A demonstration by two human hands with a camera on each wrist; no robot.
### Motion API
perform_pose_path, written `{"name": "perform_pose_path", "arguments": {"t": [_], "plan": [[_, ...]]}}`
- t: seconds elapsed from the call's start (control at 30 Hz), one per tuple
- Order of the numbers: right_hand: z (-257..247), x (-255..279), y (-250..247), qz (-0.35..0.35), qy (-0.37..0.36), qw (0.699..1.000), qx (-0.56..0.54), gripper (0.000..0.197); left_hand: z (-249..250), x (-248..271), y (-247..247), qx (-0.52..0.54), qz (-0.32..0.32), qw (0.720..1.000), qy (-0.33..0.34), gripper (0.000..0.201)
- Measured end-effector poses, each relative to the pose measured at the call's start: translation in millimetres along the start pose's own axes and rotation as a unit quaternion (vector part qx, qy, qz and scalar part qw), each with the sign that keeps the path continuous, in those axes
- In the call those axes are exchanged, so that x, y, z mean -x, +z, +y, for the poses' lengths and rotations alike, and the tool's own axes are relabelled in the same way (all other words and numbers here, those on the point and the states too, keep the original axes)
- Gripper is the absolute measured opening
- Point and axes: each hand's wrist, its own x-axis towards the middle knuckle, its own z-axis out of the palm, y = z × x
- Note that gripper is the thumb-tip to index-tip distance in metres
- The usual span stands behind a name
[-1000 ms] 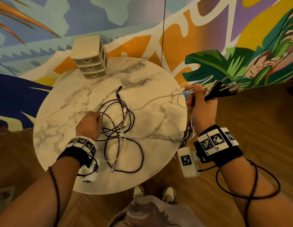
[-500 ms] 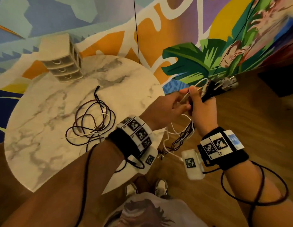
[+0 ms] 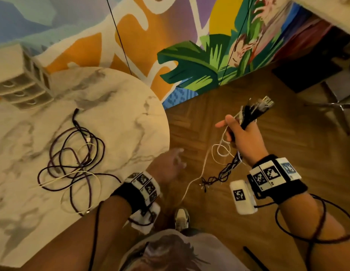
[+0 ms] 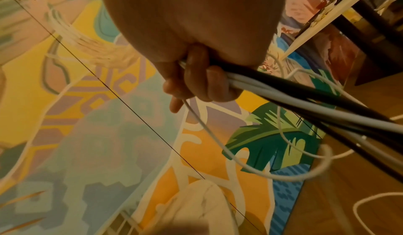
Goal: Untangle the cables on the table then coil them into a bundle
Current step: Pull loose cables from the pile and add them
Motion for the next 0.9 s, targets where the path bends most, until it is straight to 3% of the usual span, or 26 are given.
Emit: {"name": "perform_pose_path", "arguments": {"t": [0.1,0.2,0.27,0.33,0.47,0.57,0.67,0.73,0.8,0.9], "plan": [[-1,1,3,-0.025,0.002,1.000,0.002,0.036,74,-12,-12,0.124,0.036,0.985,0.112,0.057],[-4,2,-1,-0.019,0.006,1.000,-0.016,0.045,106,-26,-13,0.251,-0.027,0.954,0.163,0.030],[-3,1,-12,-0.028,-0.006,1.000,-0.009,0.050,103,-31,-18,0.227,-0.011,0.957,0.182,0.010],[3,1,-25,-0.034,-0.012,0.999,-0.002,0.051,93,-38,-28,0.141,0.023,0.973,0.184,0.013],[16,0,-46,-0.008,-0.007,1.000,0.005,0.052,59,-58,-49,0.069,0.088,0.987,0.119,0.020],[19,0,-53,-0.006,0.002,1.000,0.003,0.053,20,-73,-45,0.033,0.102,0.993,0.049,0.023],[17,1,-59,-0.007,0.001,1.000,0.013,0.053,-13,-80,-28,-0.035,0.051,0.997,-0.055,0.025],[16,3,-61,-0.004,0.002,1.000,0.013,0.053,-25,-80,-17,-0.069,-0.007,0.990,-0.124,0.039],[13,4,-62,0.002,0.007,1.000,0.002,0.054,-21,-80,-11,-0.080,-0.054,0.987,-0.130,0.050],[6,3,-57,0.007,0.002,1.000,-0.025,0.053,8,-75,-9,-0.056,-0.049,0.996,-0.049,0.050]]}}
